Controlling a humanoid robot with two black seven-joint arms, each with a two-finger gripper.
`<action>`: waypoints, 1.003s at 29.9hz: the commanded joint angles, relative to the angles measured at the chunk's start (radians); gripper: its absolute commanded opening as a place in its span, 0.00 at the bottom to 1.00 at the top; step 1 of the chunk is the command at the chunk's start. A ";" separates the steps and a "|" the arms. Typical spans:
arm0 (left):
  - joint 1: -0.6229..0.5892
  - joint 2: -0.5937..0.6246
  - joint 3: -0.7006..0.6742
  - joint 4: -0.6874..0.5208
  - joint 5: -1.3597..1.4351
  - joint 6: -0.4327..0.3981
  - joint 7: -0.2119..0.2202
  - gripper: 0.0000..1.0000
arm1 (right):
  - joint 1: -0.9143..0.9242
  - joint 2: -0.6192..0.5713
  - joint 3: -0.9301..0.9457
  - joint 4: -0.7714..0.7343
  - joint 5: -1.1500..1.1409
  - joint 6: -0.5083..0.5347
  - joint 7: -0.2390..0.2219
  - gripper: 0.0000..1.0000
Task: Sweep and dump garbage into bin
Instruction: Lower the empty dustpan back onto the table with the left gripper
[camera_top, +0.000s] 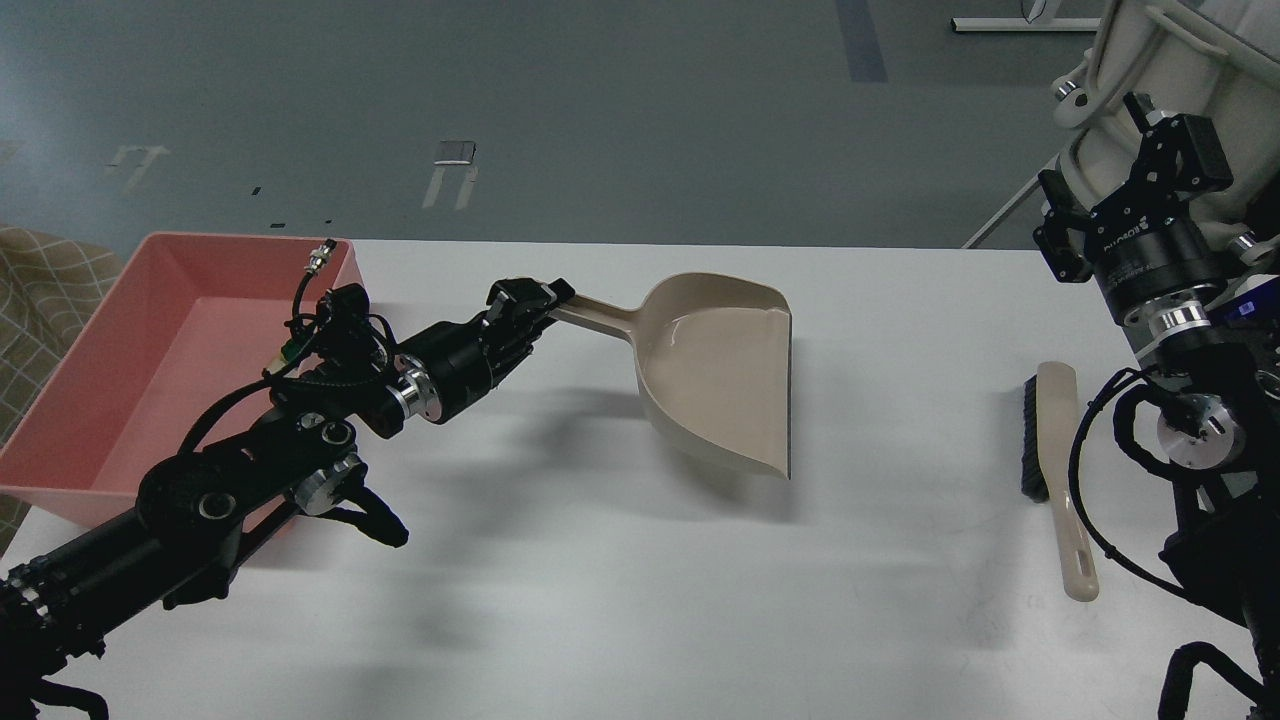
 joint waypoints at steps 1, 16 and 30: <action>0.001 -0.036 0.012 0.000 -0.001 0.044 0.020 0.00 | -0.002 0.001 0.000 0.001 0.000 0.000 0.000 1.00; 0.048 -0.031 0.027 0.015 -0.003 0.089 0.041 0.00 | -0.015 -0.017 0.002 0.001 0.001 0.000 0.000 1.00; 0.052 0.032 0.012 -0.005 -0.016 0.089 0.040 0.69 | -0.016 -0.017 0.002 0.001 0.001 0.000 0.000 1.00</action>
